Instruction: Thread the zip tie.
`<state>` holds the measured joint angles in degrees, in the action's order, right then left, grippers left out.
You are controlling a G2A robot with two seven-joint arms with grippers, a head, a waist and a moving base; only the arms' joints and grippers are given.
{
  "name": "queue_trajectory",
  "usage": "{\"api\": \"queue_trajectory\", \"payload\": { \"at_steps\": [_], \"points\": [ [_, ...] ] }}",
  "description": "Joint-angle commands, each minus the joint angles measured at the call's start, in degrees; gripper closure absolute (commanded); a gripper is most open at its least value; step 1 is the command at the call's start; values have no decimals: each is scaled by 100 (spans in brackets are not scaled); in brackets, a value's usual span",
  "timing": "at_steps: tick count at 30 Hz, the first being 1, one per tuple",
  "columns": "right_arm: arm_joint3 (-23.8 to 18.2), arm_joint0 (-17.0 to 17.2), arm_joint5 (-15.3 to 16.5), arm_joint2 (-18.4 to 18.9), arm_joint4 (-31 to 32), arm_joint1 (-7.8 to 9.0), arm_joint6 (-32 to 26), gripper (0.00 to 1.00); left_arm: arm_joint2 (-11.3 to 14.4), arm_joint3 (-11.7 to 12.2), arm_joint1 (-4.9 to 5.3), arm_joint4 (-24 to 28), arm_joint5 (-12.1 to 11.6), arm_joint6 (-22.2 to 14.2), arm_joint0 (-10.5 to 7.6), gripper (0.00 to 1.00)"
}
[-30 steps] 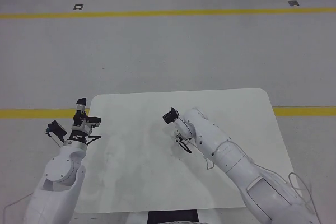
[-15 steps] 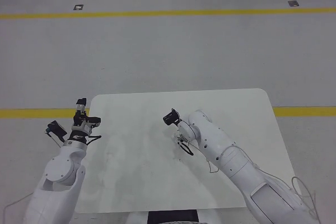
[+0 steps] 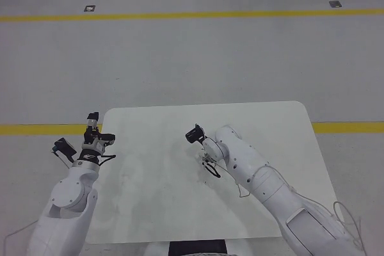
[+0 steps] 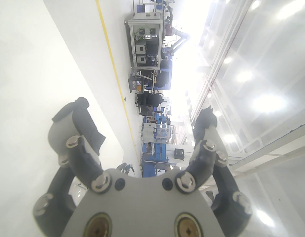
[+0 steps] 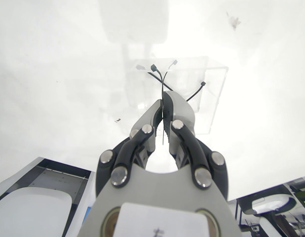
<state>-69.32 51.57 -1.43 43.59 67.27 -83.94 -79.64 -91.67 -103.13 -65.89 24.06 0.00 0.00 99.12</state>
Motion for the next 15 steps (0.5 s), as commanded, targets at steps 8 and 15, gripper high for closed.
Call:
{"api": "queue_trajectory", "payload": {
  "at_steps": [8, 15],
  "points": [
    [-126, 9, 11, 125, -23, 32, 0, 100, 0, 0, 0, 0, 0, 0, 0, 0],
    [-358, 131, 163, 396, -215, 111, 0, 100, 0, 0, 0, 0, 0, 0, 0, 0]
  ]
}}
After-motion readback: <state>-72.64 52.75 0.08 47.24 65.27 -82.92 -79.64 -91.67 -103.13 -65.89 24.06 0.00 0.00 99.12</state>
